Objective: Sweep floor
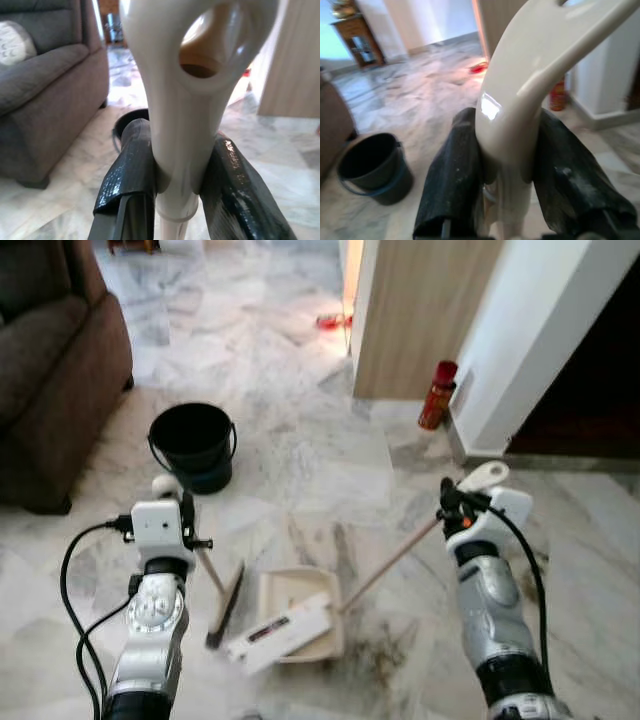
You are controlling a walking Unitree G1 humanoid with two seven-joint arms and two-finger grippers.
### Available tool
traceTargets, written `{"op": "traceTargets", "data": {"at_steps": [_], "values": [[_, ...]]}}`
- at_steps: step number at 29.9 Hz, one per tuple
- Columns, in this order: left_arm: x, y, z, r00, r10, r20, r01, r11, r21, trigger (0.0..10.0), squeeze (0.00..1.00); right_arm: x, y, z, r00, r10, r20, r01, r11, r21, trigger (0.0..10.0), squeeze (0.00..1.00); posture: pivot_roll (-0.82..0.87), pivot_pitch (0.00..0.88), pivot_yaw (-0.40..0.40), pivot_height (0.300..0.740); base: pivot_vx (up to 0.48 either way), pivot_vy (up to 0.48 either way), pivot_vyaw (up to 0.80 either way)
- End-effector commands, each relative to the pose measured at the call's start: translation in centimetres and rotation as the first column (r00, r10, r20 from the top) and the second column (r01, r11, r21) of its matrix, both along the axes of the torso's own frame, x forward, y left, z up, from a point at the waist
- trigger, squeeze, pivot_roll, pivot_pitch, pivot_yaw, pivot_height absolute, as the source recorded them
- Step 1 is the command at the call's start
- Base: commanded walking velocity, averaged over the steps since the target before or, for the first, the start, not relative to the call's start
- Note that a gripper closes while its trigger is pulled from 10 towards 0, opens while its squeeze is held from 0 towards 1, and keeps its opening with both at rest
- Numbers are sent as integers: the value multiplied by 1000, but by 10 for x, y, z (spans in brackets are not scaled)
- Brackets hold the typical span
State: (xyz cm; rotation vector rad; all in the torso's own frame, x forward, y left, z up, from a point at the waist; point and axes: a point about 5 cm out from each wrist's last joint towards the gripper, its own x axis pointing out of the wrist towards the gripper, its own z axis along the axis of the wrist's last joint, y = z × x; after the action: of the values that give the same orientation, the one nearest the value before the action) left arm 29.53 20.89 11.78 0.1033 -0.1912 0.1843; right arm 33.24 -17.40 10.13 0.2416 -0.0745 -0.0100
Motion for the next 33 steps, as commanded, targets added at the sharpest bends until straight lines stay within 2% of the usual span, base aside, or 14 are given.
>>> {"op": "traceTargets", "data": {"at_steps": [1, 28, 33], "values": [[2, -1, 11, 999, 0, 46, -1, 1000, 21, 10000, 0, 1, -1, 6, 999, -9, 34, 8, 999, 40, 10000, 0, 48, 153, -20, 740, 401, 0, 0], [2, 2, 12, 999, 8, 46, -9, 1000, 30, 10000, 0, 1, -2, 7, 999, -12, 35, 11, 999, 44, 10000, 0, 45, 156, -20, 740, 402, 0, 0], [2, 2, 11, 999, 8, 46, -10, 999, 31, 10000, 0, 1, -2, 6, 999, -10, 35, 9, 999, 45, 10000, 0, 47, 156, -19, 740, 59, 0, 0]]}}
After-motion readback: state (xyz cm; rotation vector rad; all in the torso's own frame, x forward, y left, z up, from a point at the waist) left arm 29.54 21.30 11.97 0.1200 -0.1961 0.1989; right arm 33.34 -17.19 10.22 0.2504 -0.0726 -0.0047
